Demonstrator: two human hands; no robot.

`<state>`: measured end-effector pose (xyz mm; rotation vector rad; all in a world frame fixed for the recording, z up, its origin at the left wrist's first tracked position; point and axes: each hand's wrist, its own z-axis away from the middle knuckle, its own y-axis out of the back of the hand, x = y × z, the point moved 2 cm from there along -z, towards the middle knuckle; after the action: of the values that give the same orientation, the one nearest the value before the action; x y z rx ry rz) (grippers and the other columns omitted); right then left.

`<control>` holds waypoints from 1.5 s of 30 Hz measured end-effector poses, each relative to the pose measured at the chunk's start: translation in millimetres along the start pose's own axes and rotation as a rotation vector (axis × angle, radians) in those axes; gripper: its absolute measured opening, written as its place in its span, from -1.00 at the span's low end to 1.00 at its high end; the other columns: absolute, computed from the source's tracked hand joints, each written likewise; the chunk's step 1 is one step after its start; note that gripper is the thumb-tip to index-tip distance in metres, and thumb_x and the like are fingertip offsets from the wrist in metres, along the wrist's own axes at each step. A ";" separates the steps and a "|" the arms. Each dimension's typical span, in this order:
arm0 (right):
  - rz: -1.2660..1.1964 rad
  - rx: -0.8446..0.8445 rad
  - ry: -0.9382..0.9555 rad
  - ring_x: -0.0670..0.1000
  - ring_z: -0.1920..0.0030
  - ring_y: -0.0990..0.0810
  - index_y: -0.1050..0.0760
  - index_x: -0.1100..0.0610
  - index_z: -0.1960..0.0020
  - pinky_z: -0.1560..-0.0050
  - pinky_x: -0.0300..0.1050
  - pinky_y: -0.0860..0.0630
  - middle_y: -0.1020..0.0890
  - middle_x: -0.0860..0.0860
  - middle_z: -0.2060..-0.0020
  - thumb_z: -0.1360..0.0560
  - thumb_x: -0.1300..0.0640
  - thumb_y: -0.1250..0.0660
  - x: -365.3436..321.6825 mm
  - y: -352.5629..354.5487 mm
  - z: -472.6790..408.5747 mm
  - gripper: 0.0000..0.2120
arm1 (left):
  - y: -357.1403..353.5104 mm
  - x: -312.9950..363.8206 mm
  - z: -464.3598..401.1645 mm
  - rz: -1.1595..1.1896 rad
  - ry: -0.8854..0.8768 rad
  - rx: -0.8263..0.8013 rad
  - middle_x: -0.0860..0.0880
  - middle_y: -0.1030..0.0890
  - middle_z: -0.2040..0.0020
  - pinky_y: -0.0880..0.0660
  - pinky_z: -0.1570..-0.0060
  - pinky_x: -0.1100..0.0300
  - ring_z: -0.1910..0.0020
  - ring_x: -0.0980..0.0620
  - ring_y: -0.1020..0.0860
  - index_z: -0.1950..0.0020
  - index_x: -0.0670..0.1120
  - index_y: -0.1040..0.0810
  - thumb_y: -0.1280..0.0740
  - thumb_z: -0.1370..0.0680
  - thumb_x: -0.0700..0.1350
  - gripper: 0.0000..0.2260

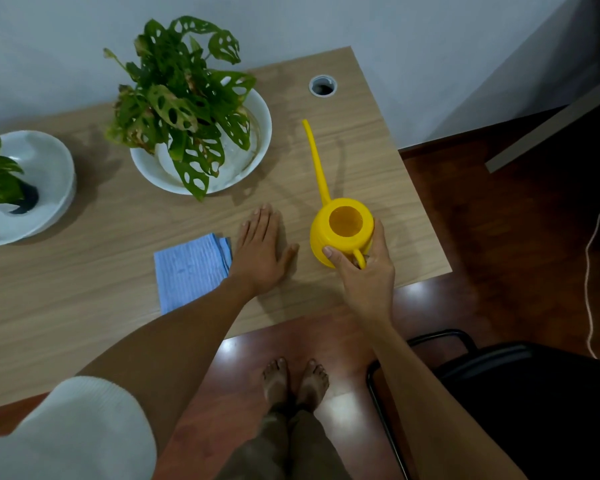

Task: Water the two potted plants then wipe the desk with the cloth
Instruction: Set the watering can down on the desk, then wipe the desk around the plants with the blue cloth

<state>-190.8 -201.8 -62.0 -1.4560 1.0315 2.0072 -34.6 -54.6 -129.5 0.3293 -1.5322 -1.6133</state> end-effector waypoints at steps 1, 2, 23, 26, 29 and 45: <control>0.010 0.000 -0.003 -0.22 -0.19 -0.62 -0.35 -0.05 -0.53 -0.28 -0.03 -0.59 -0.64 -0.28 -0.16 -0.39 -0.02 -0.62 0.2 0.5 0.5 -0.21 | 0.1 0.4 -0.2 0.004 0.001 -0.001 -0.09 0.11 -0.70 0.25 -0.62 0.04 -0.67 -0.03 0.17 -0.69 -0.12 0.06 0.02 -0.63 0.33 -0.22; 0.022 0.001 -0.007 -0.27 -0.18 -0.61 -0.34 -0.06 -0.54 -0.28 -0.09 -0.58 -0.62 -0.34 -0.15 -0.40 -0.01 -0.62 0.3 0.6 0.9 -0.21 | 0.7 0.7 -0.4 0.007 0.004 0.000 -0.09 0.11 -0.70 0.25 -0.61 0.04 -0.67 -0.03 0.17 -0.69 -0.11 0.06 0.00 -0.64 0.33 -0.23; 0.252 0.076 0.583 0.16 -0.13 -0.57 -0.49 0.32 -0.40 -0.15 0.16 -0.57 -0.55 0.21 -0.12 -0.56 0.20 -0.36 -65.9 -33.4 42.7 -0.56 | 77.6 -55.9 70.5 0.122 0.145 0.107 -0.10 -0.36 -0.58 -0.32 -0.48 -0.09 -0.49 -0.15 -0.41 -0.57 -0.11 -0.35 -0.20 -0.64 0.08 -0.47; 0.279 -0.139 0.600 0.17 -0.14 -0.62 -0.47 0.27 -0.42 -0.17 0.11 -0.58 -0.54 0.16 -0.20 -0.58 0.18 -0.32 -80.9 -70.8 48.5 -0.57 | 85.2 -81.5 92.1 0.088 0.223 0.152 -0.10 -0.33 -0.60 -0.28 -0.51 -0.04 -0.52 -0.14 -0.38 -0.58 -0.11 -0.35 -0.28 -0.65 0.03 -0.48; 0.304 -0.316 0.572 0.09 -0.19 -0.58 -0.44 0.21 -0.46 -0.21 0.05 -0.55 -0.51 0.08 -0.25 -0.59 0.11 -0.27 -87.7 -104.1 57.9 -0.55 | 90.8 -107.1 113.2 0.076 0.297 0.167 -0.11 -0.28 -0.62 -0.26 -0.53 -0.06 -0.56 -0.13 -0.33 -0.59 -0.12 -0.31 -0.27 -0.64 0.09 -0.44; 0.956 -0.487 0.459 0.16 -0.65 -0.10 -0.21 0.11 -0.64 -0.60 0.23 -0.10 -0.17 0.09 -0.65 -0.67 -0.22 -0.11 -39.5 -259.3 94.4 -0.35 | 100.9 -248.3 162.4 0.063 0.376 0.077 -0.10 0.04 -0.70 0.17 -0.62 0.02 -0.68 -0.06 0.10 -0.68 -0.15 0.07 -0.08 -0.69 0.15 -0.32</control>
<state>-46.2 35.0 -89.0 -1.9685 1.7667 2.7846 38.7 247.8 -93.0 0.5853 -1.3025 -1.3550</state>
